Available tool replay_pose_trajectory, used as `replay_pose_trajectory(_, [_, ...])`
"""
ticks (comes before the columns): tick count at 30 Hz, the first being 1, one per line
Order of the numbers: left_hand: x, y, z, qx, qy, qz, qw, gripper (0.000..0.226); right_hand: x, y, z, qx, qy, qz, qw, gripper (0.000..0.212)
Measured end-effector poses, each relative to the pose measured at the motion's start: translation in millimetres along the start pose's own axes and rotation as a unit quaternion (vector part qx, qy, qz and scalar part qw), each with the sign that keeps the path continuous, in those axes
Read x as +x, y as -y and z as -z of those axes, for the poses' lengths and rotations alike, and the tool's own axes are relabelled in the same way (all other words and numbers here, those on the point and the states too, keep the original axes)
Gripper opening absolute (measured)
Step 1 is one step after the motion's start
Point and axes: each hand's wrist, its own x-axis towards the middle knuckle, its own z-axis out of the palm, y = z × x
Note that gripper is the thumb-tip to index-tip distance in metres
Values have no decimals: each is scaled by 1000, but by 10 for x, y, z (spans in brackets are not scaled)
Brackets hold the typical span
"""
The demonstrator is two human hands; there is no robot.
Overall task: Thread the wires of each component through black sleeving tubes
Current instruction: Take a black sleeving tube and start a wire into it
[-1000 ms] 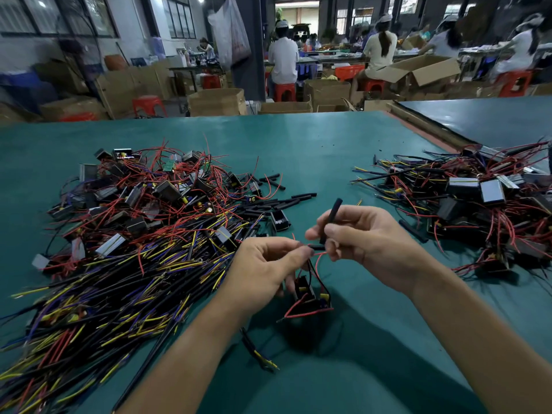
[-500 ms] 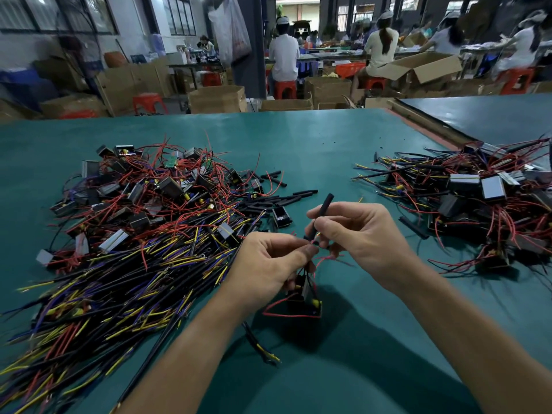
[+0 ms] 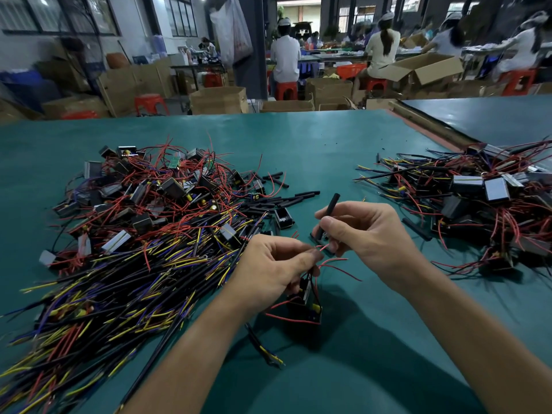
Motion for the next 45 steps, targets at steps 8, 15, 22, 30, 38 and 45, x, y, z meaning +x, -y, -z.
replay_pose_trajectory(8, [-4, -8, 34, -1, 22, -8, 1000, 16, 5, -28, -42, -2, -9, 11, 1000, 12])
replay_pose_trajectory(15, [-16, -16, 41, 8, 26, -6, 1000, 12, 12, -29, 9, -43, 9, -3, 999, 13])
replay_pose_trajectory(22, [-23, -39, 35, 16, 10, 15, 1000, 16, 9, -17, 12, -85, 23, 3, 996, 13])
replay_pose_trajectory(30, [-2, -48, 33, -5, -11, 29, 1000, 14, 23, -13, 40, -126, 32, 23, 991, 19])
replay_pose_trajectory(38, [-2, -65, 39, -18, -32, 47, 998, 13, 19, -34, 13, -165, 59, 36, 984, 14])
replay_pose_trajectory(45, [-30, -86, 79, -44, -13, 77, 996, 24, -19, -55, 20, -195, 94, 39, 976, 8])
